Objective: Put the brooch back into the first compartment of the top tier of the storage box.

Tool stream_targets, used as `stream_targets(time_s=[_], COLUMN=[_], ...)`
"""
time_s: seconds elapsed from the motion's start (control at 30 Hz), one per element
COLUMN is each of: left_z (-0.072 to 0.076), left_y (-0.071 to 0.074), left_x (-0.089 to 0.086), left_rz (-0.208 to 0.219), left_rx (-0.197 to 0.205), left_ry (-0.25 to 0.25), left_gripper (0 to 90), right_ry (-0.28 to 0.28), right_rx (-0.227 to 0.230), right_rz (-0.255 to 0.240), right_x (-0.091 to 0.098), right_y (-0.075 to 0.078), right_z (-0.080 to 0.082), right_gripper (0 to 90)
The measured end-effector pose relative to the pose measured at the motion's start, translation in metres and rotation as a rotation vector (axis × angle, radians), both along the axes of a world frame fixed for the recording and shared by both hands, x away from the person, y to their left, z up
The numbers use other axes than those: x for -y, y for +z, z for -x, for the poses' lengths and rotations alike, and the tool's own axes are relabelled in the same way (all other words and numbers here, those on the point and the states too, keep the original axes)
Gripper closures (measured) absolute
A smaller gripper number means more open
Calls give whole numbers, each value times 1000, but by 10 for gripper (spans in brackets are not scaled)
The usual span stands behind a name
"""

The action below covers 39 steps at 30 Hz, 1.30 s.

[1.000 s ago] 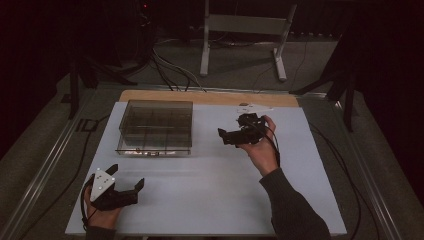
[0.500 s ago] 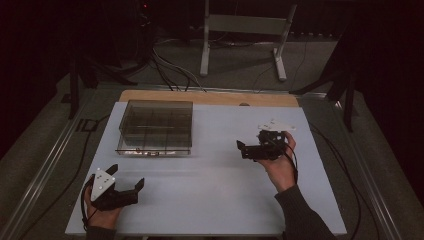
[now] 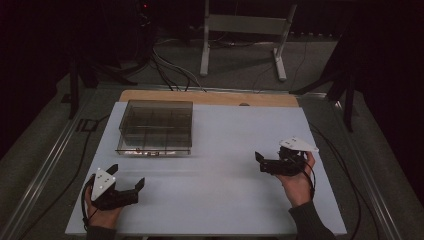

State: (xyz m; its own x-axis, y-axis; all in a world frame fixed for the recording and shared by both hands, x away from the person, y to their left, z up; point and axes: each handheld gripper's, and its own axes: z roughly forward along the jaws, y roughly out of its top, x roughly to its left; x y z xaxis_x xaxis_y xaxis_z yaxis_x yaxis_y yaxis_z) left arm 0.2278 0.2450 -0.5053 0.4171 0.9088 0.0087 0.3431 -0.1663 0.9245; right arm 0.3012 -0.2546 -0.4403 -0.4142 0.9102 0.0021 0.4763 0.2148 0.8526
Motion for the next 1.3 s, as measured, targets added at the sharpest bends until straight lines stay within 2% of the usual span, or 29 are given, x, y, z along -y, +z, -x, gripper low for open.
stream_targets(time_s=[0.33, 0.43, 0.57, 0.87, 1.17, 1.3], left_z=[-1, -2, -3, -4, -3, -4], left_y=[-1, 0, 0, 0, 2, 2], left_x=[-3, -4, -3, -1, 2, 2], left_rz=[12, 14, 9, 4, 8, 29], left_rx=[1, 3, 4, 10, 20, 20], left_ry=[8, 9, 5, -4, -11, -5], left_gripper=[3, 3, 4, 3, 4, 3], right_ry=[-2, 12, 23, 17, 9, 12], right_rx=[46, 67, 99, 144, 144, 148], right_rz=[-41, -69, -82, -140, -144, -135], right_x=[13, 17, 20, 31, 39, 39], right_y=[-18, -25, -33, -39, -49, -50], right_z=[19, 28, 36, 48, 59, 63], right_gripper=[2, 2, 2, 2, 2, 2])
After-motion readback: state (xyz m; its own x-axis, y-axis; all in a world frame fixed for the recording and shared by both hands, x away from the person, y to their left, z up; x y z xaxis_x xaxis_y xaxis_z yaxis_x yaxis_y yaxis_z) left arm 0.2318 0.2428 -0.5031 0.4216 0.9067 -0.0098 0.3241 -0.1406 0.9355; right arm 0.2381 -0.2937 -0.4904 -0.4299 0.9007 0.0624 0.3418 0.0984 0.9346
